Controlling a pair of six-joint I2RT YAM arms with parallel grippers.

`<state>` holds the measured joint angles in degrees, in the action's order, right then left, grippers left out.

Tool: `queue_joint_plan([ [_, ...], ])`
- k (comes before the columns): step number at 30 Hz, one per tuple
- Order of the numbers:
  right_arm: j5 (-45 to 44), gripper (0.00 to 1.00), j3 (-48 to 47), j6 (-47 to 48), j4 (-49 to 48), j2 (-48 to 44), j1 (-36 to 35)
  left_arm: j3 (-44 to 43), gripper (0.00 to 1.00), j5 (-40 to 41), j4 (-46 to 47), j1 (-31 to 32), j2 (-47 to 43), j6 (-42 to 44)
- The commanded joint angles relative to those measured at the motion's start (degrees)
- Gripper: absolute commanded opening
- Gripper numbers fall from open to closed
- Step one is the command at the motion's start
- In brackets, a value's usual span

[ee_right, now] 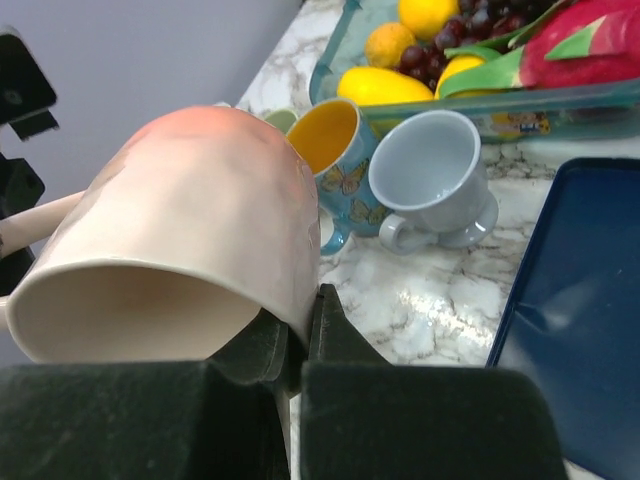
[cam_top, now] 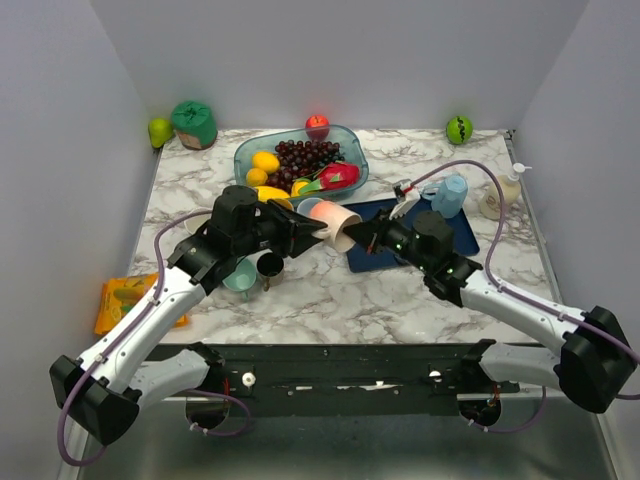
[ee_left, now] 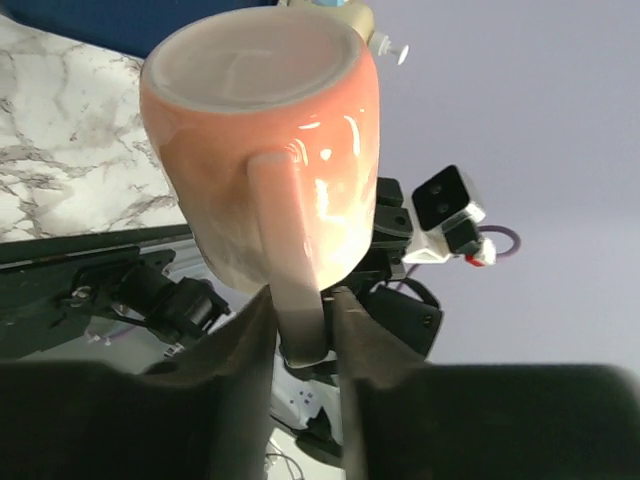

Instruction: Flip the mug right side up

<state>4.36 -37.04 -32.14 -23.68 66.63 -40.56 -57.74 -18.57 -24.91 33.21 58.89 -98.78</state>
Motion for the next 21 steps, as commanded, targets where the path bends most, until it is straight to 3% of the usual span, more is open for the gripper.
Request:
queue_joint_plan([
  [1, -0.1, 0.01, -9.0, 1.3, 16.2, 0.2, -0.3, -0.3, 0.55, 5.2, -3.4, -0.7, -3.9, 11.5],
  [4, 0.1, 0.01, -14.1, 3.6, 27.7, 2.0, -0.3, -1.6, 0.74, 13.4, -11.3, -1.3, -5.6, 21.2],
  [8, 1.3, 0.01, -20.2, 7.1, 39.5, 6.5, -0.3, -2.8, 0.86, 23.0, -16.0, -1.3, -7.4, 33.5],
  [9, 1.1, 0.01, -21.2, 8.7, 41.3, 9.1, -0.6, -2.9, 0.86, 23.4, -15.6, -1.3, -7.5, 40.8],
  [13, -0.8, 0.01, -28.2, 12.6, 49.7, 16.3, -3.6, -3.6, 0.88, 22.8, -15.1, -1.3, -7.2, 53.5],
  [21, -9.4, 0.01, -44.2, 13.7, 63.5, 33.1, -7.9, -4.7, 0.89, 26.3, -15.5, -1.2, -9.2, 62.4],
])
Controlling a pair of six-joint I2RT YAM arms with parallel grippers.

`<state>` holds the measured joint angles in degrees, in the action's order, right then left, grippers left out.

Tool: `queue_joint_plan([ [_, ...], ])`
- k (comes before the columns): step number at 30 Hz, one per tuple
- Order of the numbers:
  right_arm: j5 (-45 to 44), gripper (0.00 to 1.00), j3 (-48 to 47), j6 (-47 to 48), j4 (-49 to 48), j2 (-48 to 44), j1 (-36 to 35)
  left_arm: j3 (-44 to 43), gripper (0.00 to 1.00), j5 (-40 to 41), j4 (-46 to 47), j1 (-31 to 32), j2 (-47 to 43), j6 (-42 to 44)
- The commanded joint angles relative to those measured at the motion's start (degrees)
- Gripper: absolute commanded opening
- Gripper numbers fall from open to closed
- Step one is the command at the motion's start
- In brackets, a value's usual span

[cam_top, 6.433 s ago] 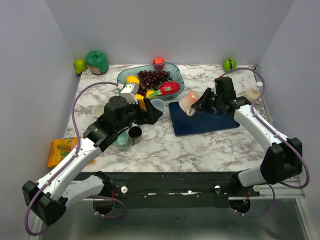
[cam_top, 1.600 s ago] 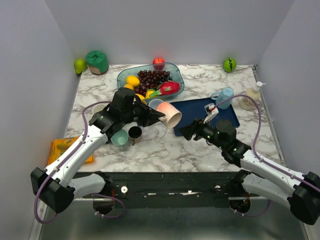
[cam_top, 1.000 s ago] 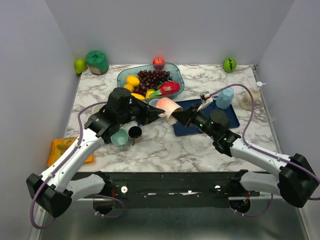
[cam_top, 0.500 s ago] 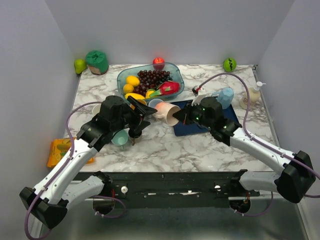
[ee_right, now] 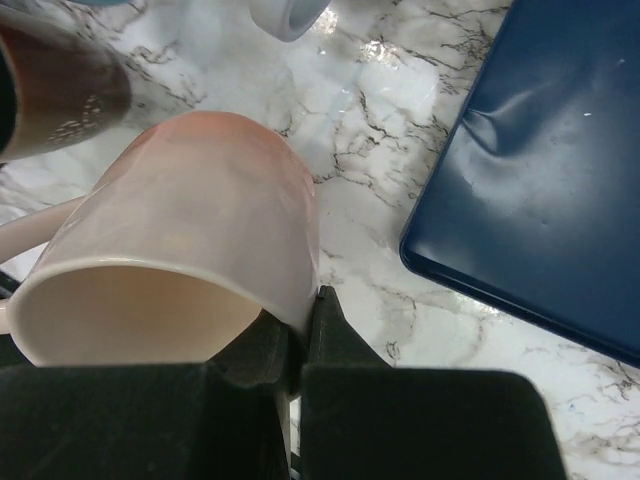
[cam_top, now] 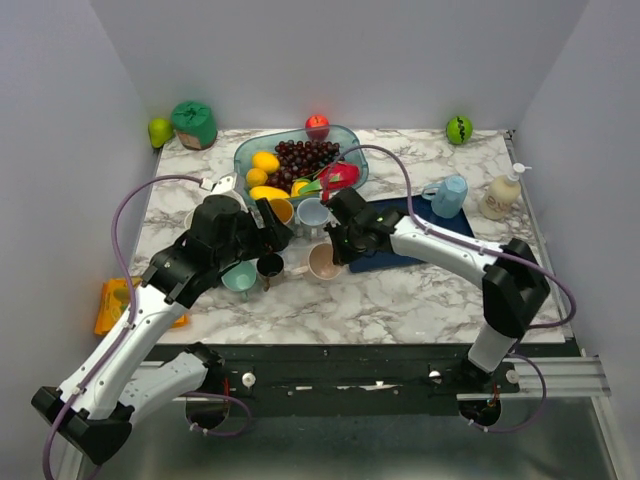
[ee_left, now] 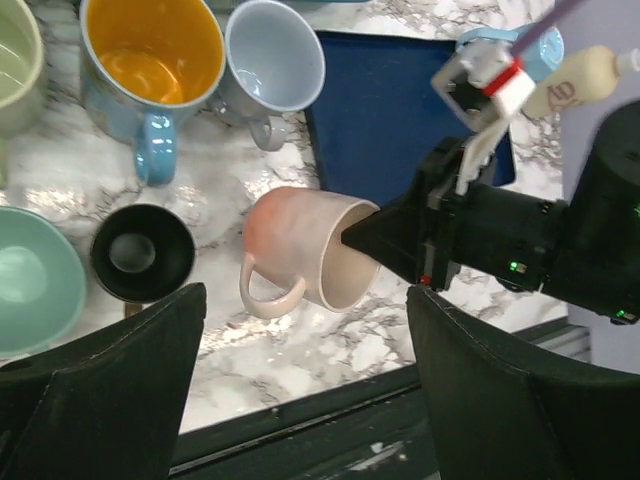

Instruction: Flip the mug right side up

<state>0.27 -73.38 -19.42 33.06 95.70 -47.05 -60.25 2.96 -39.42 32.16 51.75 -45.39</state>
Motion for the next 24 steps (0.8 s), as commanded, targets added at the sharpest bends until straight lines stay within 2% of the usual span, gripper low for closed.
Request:
queue_joint_plan([
  [1, -5.9, 0.01, -9.1, 0.9, 8.5, 5.3, -1.9, -2.6, 0.89, 4.9, -1.2, -0.1, -2.3, 9.6],
  [9, -8.8, 0.01, -19.9, 1.8, 14.2, 15.7, -3.5, -4.3, 0.90, 6.3, -3.3, -0.2, -1.7, 13.2],
  [17, -8.3, 0.19, -31.3, 3.2, 21.7, 23.3, -4.4, -4.3, 0.91, 7.8, -3.8, -0.1, -2.6, 14.9],
  [24, -9.4, 0.38, -33.5, 1.9, 24.7, 24.1, -4.5, -4.1, 0.92, 8.3, -3.7, -0.2, -3.2, 15.1],
])
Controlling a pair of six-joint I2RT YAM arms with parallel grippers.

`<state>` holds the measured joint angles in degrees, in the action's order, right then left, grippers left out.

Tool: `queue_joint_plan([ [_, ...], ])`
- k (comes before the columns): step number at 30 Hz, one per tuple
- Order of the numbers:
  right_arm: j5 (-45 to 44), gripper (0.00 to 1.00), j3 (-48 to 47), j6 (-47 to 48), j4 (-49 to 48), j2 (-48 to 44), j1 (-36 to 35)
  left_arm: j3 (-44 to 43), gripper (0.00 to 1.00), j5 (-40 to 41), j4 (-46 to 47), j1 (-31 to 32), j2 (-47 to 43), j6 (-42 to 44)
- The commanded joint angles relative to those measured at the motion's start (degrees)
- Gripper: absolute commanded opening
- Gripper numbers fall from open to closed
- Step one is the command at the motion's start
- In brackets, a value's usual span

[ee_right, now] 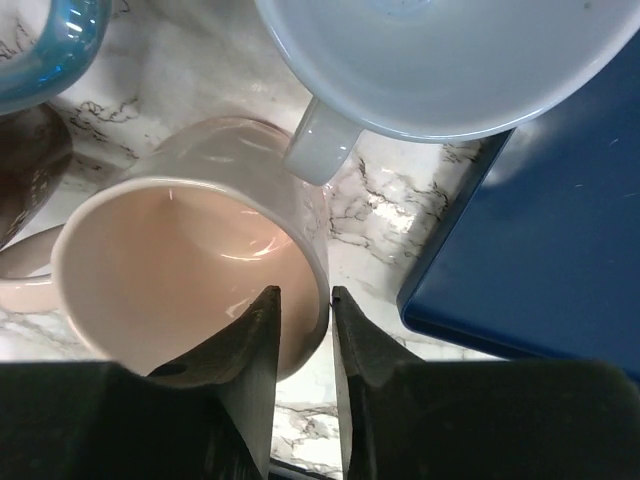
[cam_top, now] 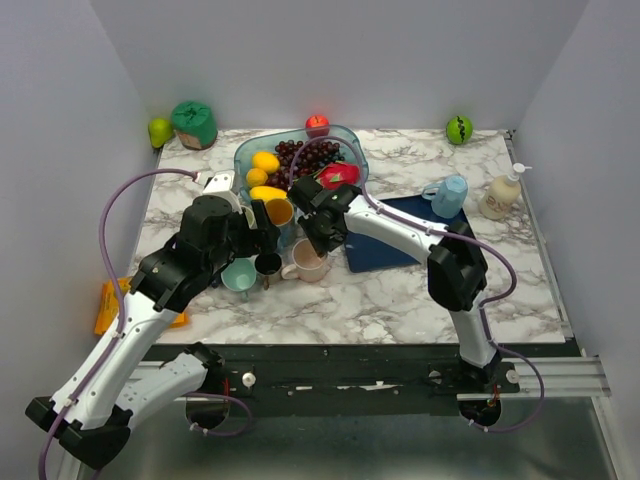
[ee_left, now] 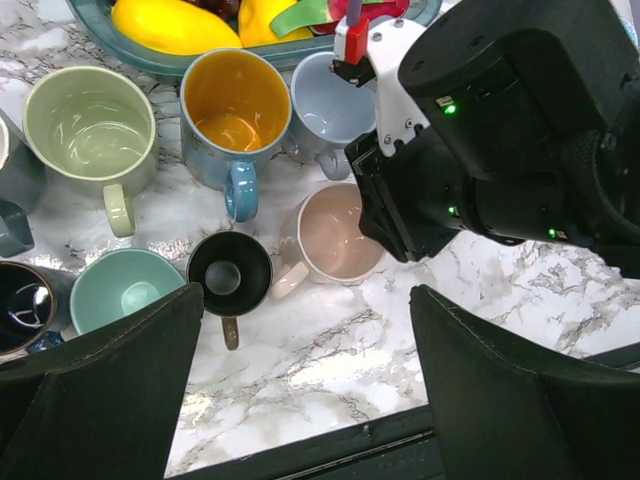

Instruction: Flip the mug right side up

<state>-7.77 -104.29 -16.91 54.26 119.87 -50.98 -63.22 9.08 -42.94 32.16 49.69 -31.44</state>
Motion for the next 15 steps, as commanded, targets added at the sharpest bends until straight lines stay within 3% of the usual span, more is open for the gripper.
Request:
queue_joint_plan([
  [1, -2.2, 0.44, -2.6, -0.8, 3.7, -0.4, -0.4, -1.1, 0.92, 2.2, -0.3, -0.2, -1.3, 1.1],
  [7, -7.0, 0.62, -0.7, -2.6, 3.9, -6.4, -0.3, -1.5, 0.94, 2.2, -0.2, -0.1, -1.4, 1.1],
  [15, -12.4, 0.70, 5.6, -8.3, 1.6, -20.2, 3.5, -1.9, 0.99, 1.9, 0.3, -0.1, -1.7, 1.1],
])
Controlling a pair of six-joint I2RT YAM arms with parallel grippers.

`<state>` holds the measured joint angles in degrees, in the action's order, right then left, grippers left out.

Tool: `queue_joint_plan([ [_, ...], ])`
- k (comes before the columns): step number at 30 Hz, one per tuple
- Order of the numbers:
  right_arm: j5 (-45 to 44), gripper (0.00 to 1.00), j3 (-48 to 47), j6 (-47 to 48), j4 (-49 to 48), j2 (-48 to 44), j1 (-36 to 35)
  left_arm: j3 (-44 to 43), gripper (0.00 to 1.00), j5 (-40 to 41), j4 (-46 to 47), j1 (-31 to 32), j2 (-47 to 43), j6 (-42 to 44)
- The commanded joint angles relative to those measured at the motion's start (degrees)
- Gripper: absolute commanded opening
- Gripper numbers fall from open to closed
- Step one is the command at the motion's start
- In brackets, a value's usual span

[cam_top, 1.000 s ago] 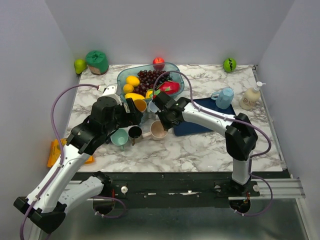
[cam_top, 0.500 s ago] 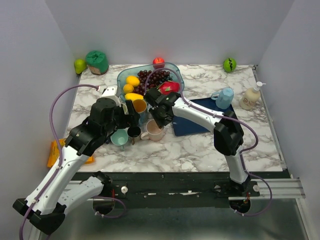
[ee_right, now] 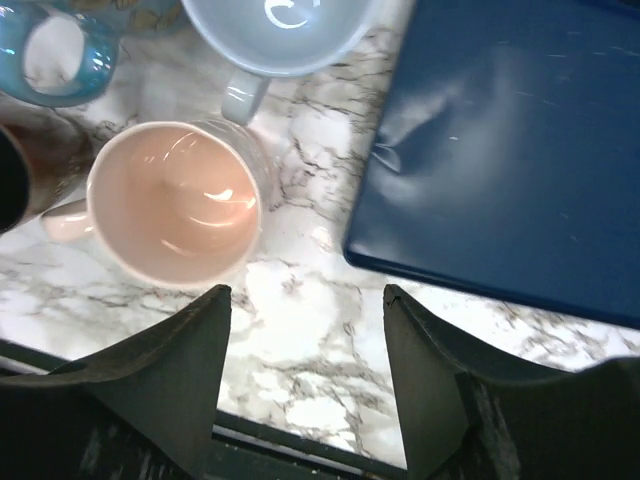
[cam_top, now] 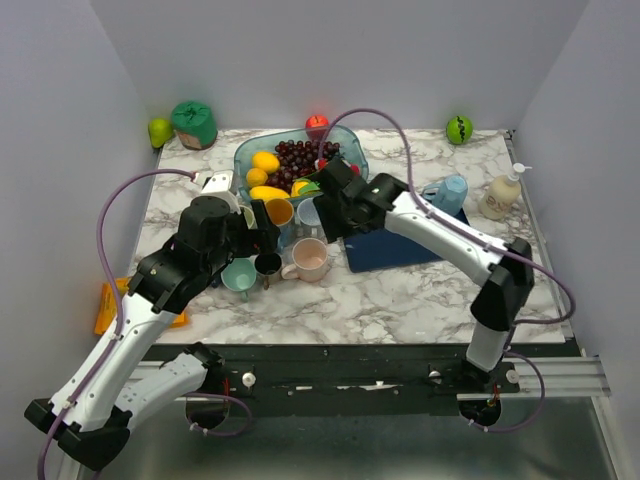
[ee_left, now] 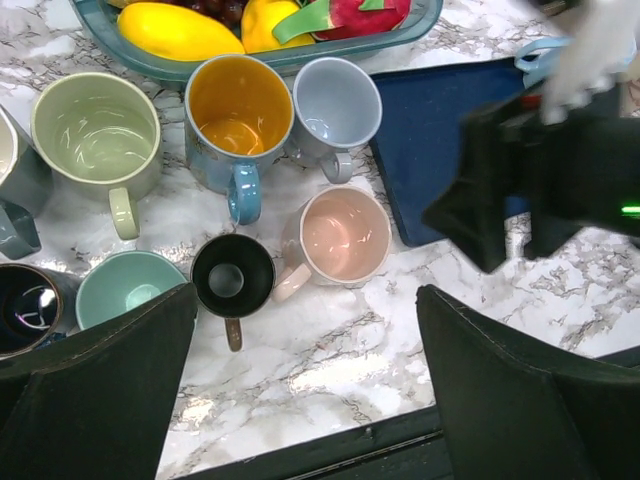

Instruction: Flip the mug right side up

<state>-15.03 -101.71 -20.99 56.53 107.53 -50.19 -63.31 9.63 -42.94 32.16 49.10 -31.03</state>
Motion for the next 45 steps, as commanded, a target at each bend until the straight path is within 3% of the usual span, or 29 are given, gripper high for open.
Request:
queue_joint_plan([
  [1, -6.5, 0.70, 4.0, -5.9, -1.4, -9.0, 5.3, -1.7, 0.99, 1.2, 0.6, -0.2, -1.1, 0.7],
  [7, -13.7, 0.68, 8.5, -11.0, -6.4, -12.9, 18.7, -0.9, 0.99, 0.6, 1.9, -0.2, -0.9, 0.3],
  [9, -14.7, 0.59, 8.4, -10.8, -9.1, -10.8, 21.5, -0.7, 0.99, 0.3, 2.2, -0.2, -0.8, 0.1],
  [13, -14.0, 0.30, 1.4, -10.9, -11.8, -2.6, 28.5, -0.9, 0.99, -0.3, 2.4, -0.3, 0.5, -0.3],
  [16, -12.9, 0.25, -3.7, -10.8, -11.9, 5.2, 31.5, -1.3, 0.99, -0.5, 2.3, -0.2, 1.3, -0.5],
  [23, -15.6, 0.24, -12.9, -10.3, -11.3, 17.8, 35.5, -1.4, 0.99, -1.2, 2.5, -0.2, 2.1, -1.0],
  [31, -15.2, 0.22, -15.3, -8.6, -12.0, 23.3, 38.9, -0.9, 0.99, -1.4, 3.5, -0.2, 3.5, -0.1],
  [36, -16.3, 0.22, -11.3, -8.7, -11.4, 23.2, 39.0, -0.9, 0.99, -1.6, 3.8, -0.2, 4.1, 0.4],
  [45, -14.2, 0.21, 1.4, -14.1, -8.2, 13.7, 39.1, 0.4, 0.99, -1.8, 4.2, -0.2, 3.8, 1.5],
])
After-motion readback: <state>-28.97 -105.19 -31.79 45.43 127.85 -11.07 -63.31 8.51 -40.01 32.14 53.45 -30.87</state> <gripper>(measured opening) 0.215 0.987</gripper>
